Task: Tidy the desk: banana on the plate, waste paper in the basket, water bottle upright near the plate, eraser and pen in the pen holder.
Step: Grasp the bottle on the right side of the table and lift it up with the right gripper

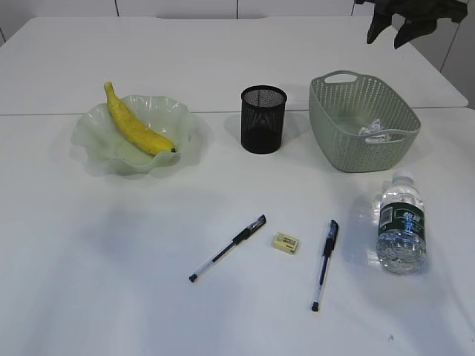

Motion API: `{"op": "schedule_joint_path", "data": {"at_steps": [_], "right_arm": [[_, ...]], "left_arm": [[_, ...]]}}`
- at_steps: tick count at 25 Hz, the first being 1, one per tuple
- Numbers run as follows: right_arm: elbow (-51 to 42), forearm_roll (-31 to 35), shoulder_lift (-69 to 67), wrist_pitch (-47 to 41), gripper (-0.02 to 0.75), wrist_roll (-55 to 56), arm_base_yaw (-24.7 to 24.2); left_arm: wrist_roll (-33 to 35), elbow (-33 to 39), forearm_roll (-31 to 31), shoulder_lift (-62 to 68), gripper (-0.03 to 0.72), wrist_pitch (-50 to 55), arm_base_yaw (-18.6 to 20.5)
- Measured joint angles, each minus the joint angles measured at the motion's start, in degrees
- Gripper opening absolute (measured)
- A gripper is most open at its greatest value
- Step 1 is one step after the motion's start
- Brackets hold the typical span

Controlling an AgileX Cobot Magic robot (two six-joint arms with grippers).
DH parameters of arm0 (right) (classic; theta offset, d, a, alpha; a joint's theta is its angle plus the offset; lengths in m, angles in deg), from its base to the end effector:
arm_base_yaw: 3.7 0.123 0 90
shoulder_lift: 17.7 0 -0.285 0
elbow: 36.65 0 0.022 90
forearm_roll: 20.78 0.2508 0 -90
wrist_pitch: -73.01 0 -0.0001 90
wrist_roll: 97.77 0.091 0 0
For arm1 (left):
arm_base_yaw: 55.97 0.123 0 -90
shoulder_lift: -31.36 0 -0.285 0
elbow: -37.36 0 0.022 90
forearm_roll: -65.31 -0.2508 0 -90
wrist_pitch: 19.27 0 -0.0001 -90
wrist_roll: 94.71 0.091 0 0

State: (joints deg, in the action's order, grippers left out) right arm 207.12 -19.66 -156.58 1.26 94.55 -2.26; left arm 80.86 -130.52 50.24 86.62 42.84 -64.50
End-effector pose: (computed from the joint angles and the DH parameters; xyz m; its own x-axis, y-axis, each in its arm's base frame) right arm 0.5009 0.0143 0.3199 -0.8244 0.1987 -0.5300 0.1492 0.9795 0.1351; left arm 0.1314 0.0014 0.4186 -0.6186 0.1400 -0.7732 -0.0035 0.9835 0.1808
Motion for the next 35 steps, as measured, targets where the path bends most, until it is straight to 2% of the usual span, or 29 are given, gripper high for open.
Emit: {"op": "schedule_joint_path", "data": {"at_steps": [9, 19, 26, 35], "right_arm": [[-0.74, 0.00, 4.35, -0.21, 0.359, -1.65, 0.00], [-13.63, -1.67, 13.79, -0.21, 0.358, -3.55, 0.00], [-17.10, -1.12, 17.30, -0.31, 0.359, -3.55, 0.00], [-25.84, -0.03, 22.32, -0.31, 0.358, -3.55, 0.00]], "left_arm": [[-0.09, 0.00, 0.00, 0.00, 0.276, 0.00, 0.00], [-0.09, 0.00, -0.09, 0.00, 0.276, 0.00, 0.00], [-0.09, 0.00, -0.12, 0.00, 0.276, 0.00, 0.00], [-0.09, 0.00, -0.21, 0.00, 0.276, 0.00, 0.00]]}}
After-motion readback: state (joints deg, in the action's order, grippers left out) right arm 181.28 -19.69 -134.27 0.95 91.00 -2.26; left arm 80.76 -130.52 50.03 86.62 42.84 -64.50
